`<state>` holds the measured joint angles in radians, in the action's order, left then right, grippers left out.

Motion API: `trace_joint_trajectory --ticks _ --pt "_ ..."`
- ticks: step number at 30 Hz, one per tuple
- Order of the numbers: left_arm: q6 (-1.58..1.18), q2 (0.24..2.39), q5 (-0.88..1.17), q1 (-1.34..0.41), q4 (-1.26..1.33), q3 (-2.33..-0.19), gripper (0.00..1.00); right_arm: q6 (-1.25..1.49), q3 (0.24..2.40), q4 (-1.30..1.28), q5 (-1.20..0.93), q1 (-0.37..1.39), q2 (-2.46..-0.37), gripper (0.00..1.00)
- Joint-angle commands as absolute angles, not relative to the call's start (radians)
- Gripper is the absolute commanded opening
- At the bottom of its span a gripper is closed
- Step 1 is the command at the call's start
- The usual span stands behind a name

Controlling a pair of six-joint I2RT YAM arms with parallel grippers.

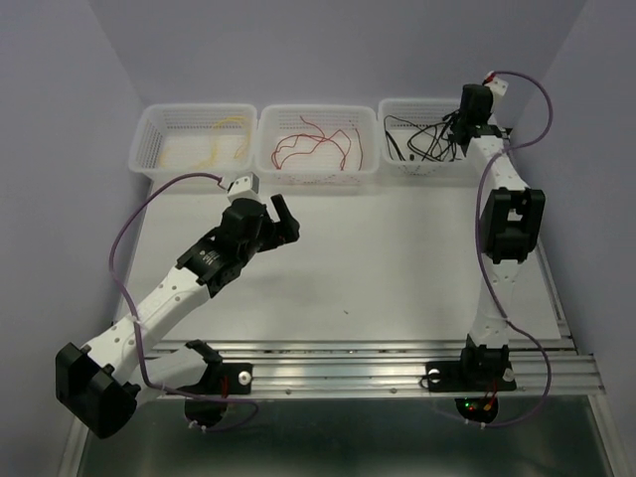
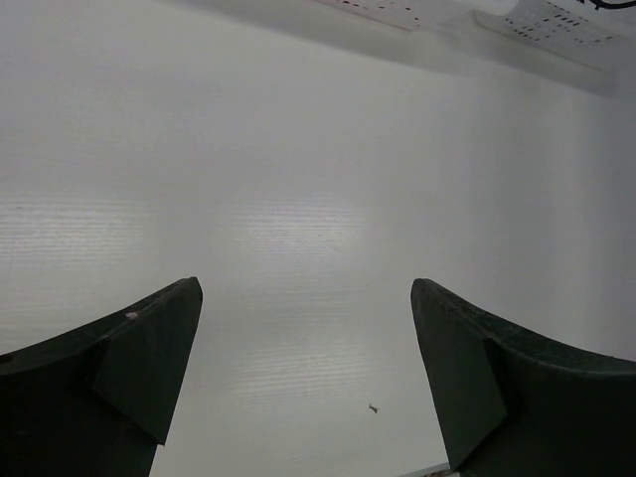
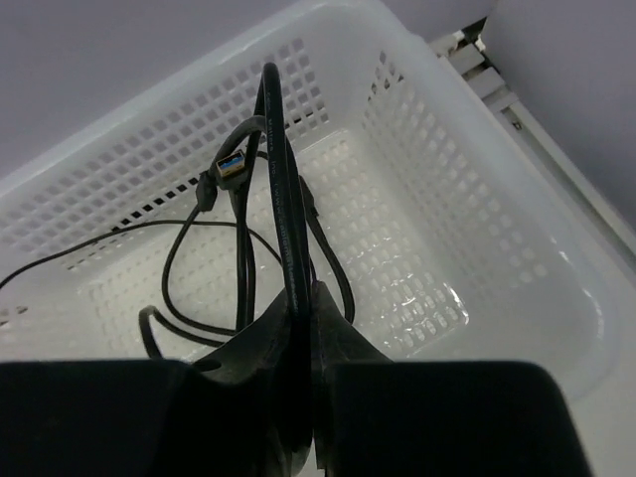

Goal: Untangle the cables

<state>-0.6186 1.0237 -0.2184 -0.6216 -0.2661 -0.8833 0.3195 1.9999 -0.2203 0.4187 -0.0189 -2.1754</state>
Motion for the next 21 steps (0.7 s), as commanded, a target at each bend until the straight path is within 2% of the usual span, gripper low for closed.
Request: trace_joint_trajectory --ticks 1,2,4,5,6,13,21 --pt "-0.635 1.028 -0.236 -0.617 -0.262 -0.916 0.99 0.365 2.218 -0.293 0.488 -0.024 -2.281 0.13" --pt "-0.637 1.025 -0.238 -0.615 -0.268 -0.917 0.99 0.374 2.235 -0.334 0.501 -0.025 -2.313 0.43" --pt "-0.637 1.019 -0.245 -0.615 -0.278 -0.920 0.99 0.377 2.218 -0.354 0.508 -0.025 -2.310 0.80" --pt "-0.638 1.016 -0.247 -0.615 -0.281 -0.920 0.99 0.380 2.198 -0.354 0.514 -0.025 -2.281 0.93" --pt "-0.637 1.005 -0.248 -0.614 -0.285 -0.919 0.99 0.380 2.180 -0.356 0.520 -0.025 -2.260 1.00" --pt "-0.638 0.962 -0.279 -0.614 -0.298 -0.908 0.99 0.362 2.004 -0.362 0.534 -0.025 -1.984 1.00" --pt "-0.660 0.914 -0.385 -0.611 -0.374 -0.908 0.99 0.520 1.524 -0.360 0.485 -0.025 -1.545 1.00"
